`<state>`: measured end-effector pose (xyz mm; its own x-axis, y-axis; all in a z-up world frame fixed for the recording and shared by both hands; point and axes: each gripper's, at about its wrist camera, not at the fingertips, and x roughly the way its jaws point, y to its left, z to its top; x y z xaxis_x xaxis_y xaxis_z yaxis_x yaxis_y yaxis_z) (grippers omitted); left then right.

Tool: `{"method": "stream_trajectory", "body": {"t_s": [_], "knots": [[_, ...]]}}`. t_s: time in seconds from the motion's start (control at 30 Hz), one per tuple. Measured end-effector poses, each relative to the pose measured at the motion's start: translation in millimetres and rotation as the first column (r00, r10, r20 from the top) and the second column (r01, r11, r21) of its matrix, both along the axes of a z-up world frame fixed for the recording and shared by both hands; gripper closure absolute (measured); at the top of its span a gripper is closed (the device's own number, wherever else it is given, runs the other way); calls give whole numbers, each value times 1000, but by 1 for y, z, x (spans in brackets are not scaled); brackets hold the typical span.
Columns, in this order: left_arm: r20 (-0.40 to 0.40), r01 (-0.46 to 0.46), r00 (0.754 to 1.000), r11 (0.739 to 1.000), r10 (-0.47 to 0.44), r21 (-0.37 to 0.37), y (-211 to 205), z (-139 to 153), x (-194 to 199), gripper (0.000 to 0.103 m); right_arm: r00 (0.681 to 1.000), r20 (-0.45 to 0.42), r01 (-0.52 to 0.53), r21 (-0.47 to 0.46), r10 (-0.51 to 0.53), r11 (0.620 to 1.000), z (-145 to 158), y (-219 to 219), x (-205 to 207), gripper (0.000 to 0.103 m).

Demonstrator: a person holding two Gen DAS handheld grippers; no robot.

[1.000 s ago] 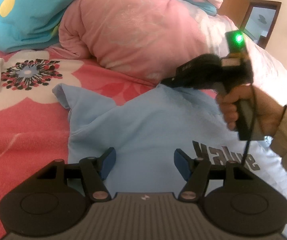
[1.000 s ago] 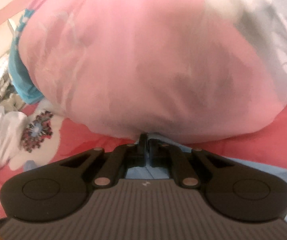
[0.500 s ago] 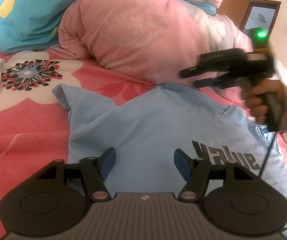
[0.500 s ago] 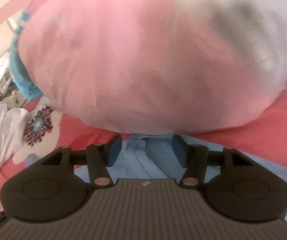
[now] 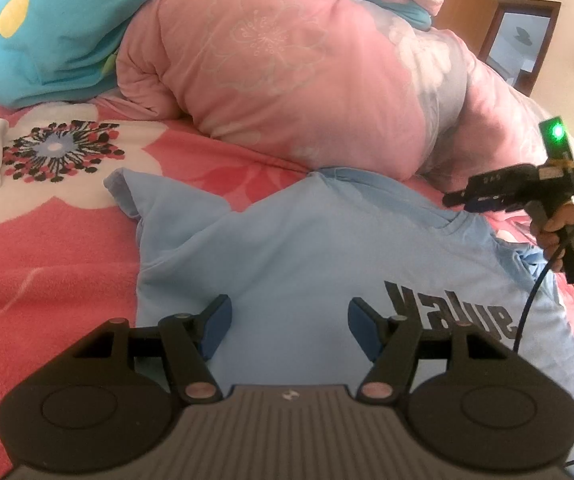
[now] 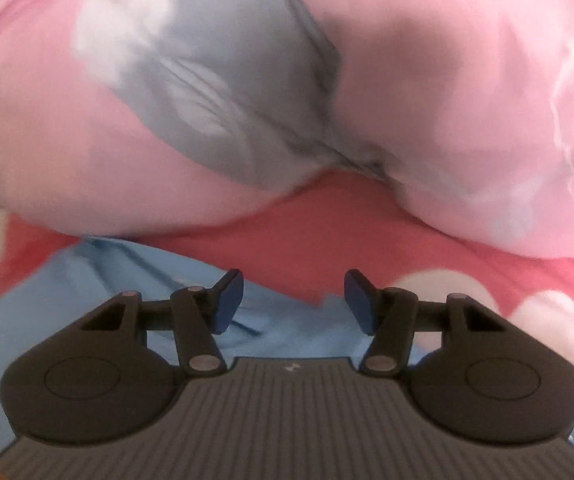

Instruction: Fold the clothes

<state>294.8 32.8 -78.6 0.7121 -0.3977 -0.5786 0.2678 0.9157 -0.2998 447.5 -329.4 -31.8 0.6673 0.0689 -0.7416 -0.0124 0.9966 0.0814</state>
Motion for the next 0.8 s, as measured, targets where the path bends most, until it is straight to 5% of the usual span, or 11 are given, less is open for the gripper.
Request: {"method": "stream_trajectory", "body": {"t_s": [0.1, 0.23, 0.3, 0.5, 0.63, 0.8], "knots": [[1, 0, 1000, 1000, 0, 0, 0, 0, 0, 37, 999, -42, 2, 20, -1, 1000, -10, -3, 4, 53], [2, 0, 1000, 1000, 0, 1, 0, 0, 0, 37, 998, -59, -23, -17, 22, 1000, -16, 3, 3, 94], [2, 0, 1000, 1000, 0, 2, -1, 0, 0, 37, 999, -31, -35, -17, 34, 999, -13, -4, -3, 100], [10, -3, 1000, 1000, 3, 1, -1, 1, -2, 37, 998, 55, 48, -116, -42, 992, -5, 10, -9, 97], [24, 1, 1000, 1000, -1, -16, 2, 12, -8, 36, 993, 116, 38, -34, -34, 999, 25, 28, -27, 87], [24, -36, 999, 999, 36, -5, 12, 40, -19, 34, 987, 120, -122, 84, 112, 989, 63, 78, -46, 77]]}}
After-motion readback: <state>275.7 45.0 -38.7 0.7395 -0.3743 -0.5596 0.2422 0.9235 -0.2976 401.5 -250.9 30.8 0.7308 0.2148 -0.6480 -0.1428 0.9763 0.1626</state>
